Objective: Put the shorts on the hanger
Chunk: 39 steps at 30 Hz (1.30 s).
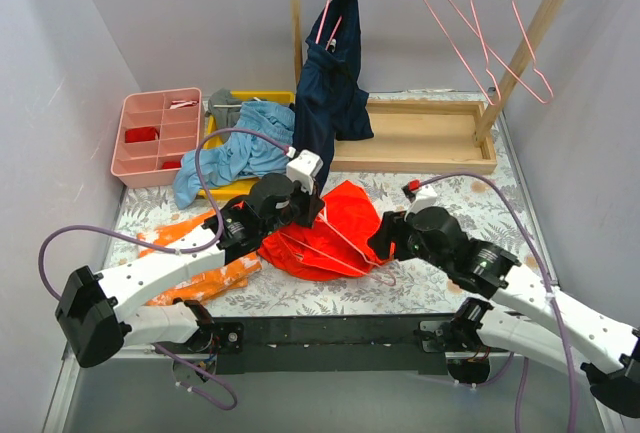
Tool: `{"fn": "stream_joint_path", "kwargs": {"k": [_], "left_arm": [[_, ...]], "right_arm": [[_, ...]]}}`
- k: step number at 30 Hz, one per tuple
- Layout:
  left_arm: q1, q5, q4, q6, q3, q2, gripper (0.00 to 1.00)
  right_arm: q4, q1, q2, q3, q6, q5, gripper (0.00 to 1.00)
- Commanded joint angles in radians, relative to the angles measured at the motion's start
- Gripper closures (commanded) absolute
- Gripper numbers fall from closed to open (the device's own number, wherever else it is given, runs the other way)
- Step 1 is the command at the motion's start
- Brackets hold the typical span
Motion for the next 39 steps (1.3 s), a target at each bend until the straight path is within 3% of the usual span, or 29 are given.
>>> {"fn": "stream_joint_path", "kwargs": {"k": [1, 6, 15, 16, 17, 20, 25, 35, 39], "left_arm": [[-0.006, 0.049, 0.029, 0.036, -0.009, -0.071, 1.00], [-0.009, 0.045, 0.045, 0.043, -0.008, -0.071, 1.00], [-0.009, -0.030, 0.066, 0.069, 0.005, -0.063, 1.00], [-0.011, -0.046, 0.086, 0.085, -0.004, -0.066, 1.00], [-0.011, -0.065, 0.100, 0.092, -0.011, -0.069, 1.00], [-0.011, -0.139, 0.144, 0.153, -0.035, -0.072, 1.00], [-0.011, -0.225, 0.241, 0.262, -0.067, -0.069, 1.00], [-0.009, -0.453, 0.376, 0.326, -0.095, -0.013, 1.00], [-0.013, -0.484, 0.440, 0.319, -0.095, 0.012, 1.00]], "right_arm": [[0.015, -0.011, 0.051, -0.083, 0.057, -0.069, 0.30], [0.114, -0.010, 0.120, -0.146, 0.038, -0.163, 0.33], [0.168, -0.011, 0.206, -0.149, 0.039, -0.084, 0.40], [0.168, -0.011, 0.206, -0.149, 0.044, -0.070, 0.44], [0.164, -0.011, 0.207, -0.149, 0.044, -0.059, 0.57], [0.129, -0.019, 0.197, -0.138, 0.047, -0.020, 0.82], [0.078, -0.054, 0.166, -0.123, 0.021, -0.008, 0.99], [-0.036, -0.082, 0.074, -0.117, 0.019, -0.022, 0.99], [-0.111, -0.082, 0.084, -0.062, 0.022, -0.024, 0.99]]}}
